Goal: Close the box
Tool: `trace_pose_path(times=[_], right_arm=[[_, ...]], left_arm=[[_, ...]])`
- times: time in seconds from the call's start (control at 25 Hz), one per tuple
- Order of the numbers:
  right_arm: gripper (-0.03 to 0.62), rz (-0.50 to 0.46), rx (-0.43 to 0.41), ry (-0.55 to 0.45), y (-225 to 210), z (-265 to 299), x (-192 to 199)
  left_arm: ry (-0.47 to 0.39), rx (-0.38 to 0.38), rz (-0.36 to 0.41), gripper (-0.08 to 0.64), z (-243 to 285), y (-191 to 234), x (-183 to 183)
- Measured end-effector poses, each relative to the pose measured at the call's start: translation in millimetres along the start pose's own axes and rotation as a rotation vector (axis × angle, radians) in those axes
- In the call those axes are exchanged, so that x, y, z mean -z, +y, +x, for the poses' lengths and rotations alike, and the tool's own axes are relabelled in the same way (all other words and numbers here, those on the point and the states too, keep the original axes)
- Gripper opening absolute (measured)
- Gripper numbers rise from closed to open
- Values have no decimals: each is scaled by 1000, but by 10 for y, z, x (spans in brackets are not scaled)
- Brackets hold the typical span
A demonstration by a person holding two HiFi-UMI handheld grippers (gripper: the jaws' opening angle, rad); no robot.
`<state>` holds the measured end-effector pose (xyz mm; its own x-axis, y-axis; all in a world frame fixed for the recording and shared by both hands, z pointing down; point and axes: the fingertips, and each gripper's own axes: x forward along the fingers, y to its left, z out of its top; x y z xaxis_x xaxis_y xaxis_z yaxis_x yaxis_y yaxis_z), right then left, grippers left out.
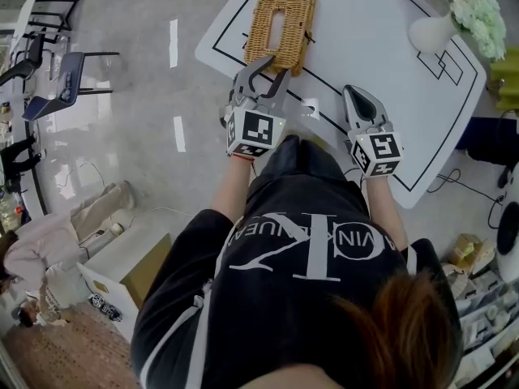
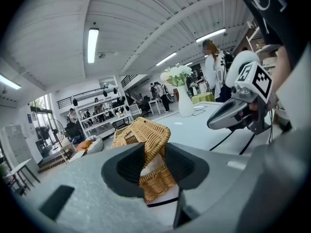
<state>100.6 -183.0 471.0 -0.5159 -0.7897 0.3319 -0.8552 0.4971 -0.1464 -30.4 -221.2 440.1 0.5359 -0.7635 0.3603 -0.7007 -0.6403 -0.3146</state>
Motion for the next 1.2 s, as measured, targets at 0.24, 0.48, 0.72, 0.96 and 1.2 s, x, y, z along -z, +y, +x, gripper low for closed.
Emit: trace_pose_path(times=[0.24, 0.48, 0.72, 0.96, 1.2], right_arm=[[-2, -3, -6, 0, 32, 31, -13], [-2, 0, 3, 7, 24, 6, -3], [-2, 1, -2, 14, 11, 1, 31], [-2, -15, -27, 1, 101, -4, -33], [-2, -28, -34, -24, 63, -4, -117]], left_arm=[[10, -17, 17, 123, -3, 0, 3], [30, -13, -43, 217, -2, -43, 75], [28, -5, -96, 218, 9, -83, 130], [16, -15, -127, 208, -69, -36, 119], [-9, -52, -210, 145, -141, 57, 143]])
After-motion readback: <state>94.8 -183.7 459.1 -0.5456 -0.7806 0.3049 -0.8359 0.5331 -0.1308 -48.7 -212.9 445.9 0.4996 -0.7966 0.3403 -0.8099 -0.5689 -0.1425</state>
